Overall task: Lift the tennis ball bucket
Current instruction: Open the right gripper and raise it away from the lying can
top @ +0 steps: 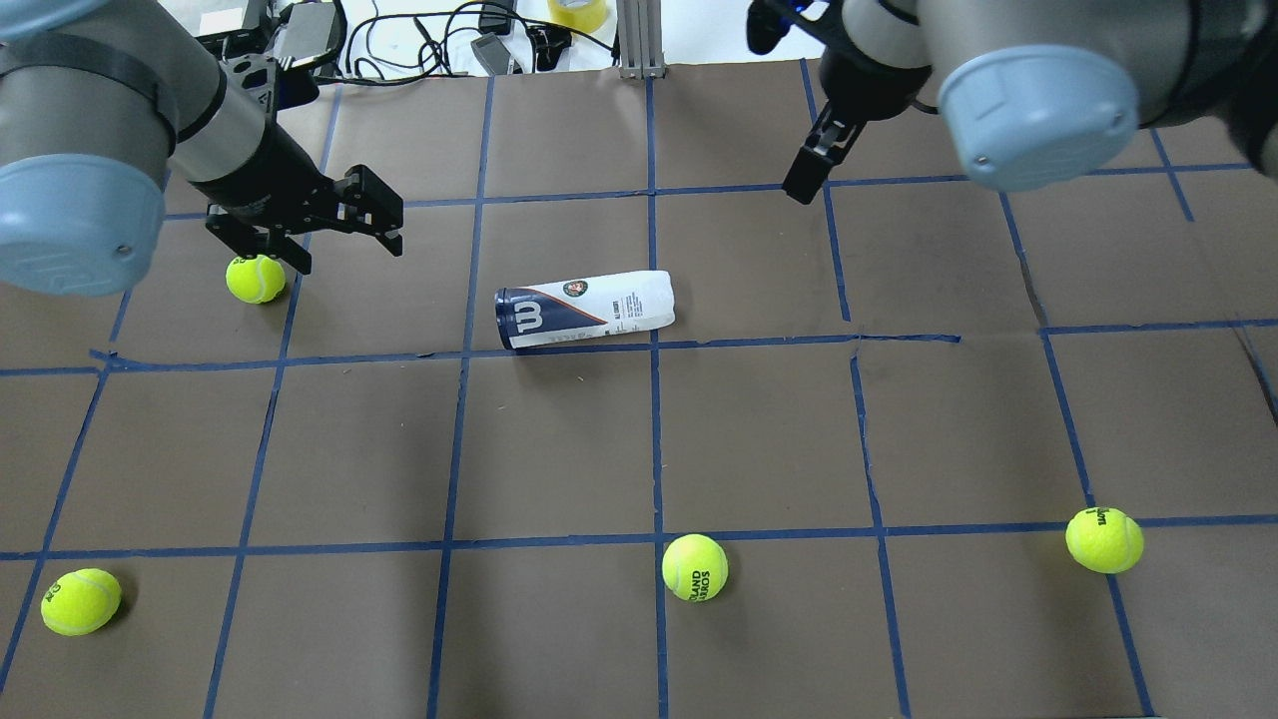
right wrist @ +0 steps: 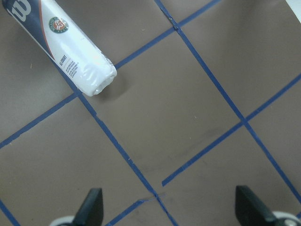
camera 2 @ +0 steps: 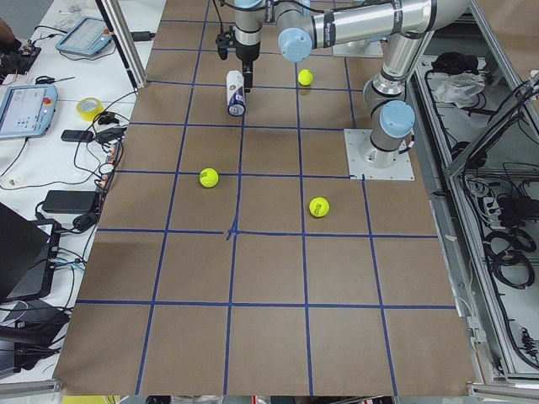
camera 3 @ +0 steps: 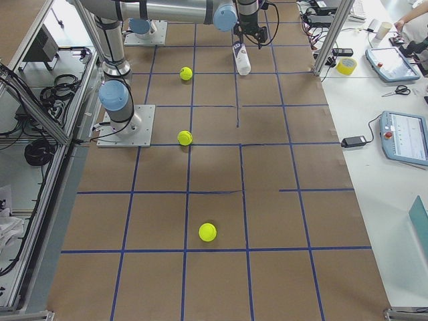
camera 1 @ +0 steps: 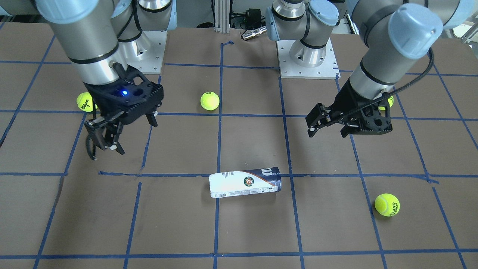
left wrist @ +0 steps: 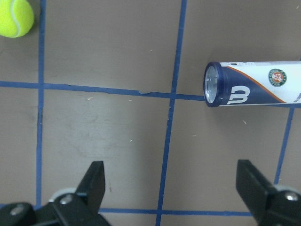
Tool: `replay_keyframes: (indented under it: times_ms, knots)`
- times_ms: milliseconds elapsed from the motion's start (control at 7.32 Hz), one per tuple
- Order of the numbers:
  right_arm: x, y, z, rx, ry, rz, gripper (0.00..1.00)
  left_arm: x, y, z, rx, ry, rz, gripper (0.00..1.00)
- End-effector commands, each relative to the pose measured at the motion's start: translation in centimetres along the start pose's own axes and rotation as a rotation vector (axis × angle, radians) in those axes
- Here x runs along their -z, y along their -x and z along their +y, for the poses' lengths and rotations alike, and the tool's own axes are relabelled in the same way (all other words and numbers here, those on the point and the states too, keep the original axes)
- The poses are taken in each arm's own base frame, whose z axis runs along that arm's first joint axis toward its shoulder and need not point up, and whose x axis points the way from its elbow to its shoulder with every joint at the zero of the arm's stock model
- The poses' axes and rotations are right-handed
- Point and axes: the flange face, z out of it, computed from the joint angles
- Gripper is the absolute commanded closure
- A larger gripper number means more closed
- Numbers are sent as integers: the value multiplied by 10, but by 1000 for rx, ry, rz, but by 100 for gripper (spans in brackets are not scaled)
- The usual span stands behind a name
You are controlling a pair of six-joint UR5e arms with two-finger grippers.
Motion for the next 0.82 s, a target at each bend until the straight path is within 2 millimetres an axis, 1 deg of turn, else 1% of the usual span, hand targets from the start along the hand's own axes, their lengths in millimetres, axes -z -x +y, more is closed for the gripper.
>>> replay_keyframes:
  times_ms: [0,137,273,410,683]
  knots:
    - [39,9,32,-249,60,18,0,-42,-5,-25,-5,3,126,0]
    - [44,13,37,-385,77,8,0,-66,-5,-38,-7,4,172,0]
    - [47,14,39,-481,81,15,0,-94,-1,-51,-6,5,177,0]
    - [45,11,42,-585,87,16,0,-119,2,-58,-2,23,181,0]
    - [46,5,43,-842,74,28,0,-168,-4,-74,1,30,330,0]
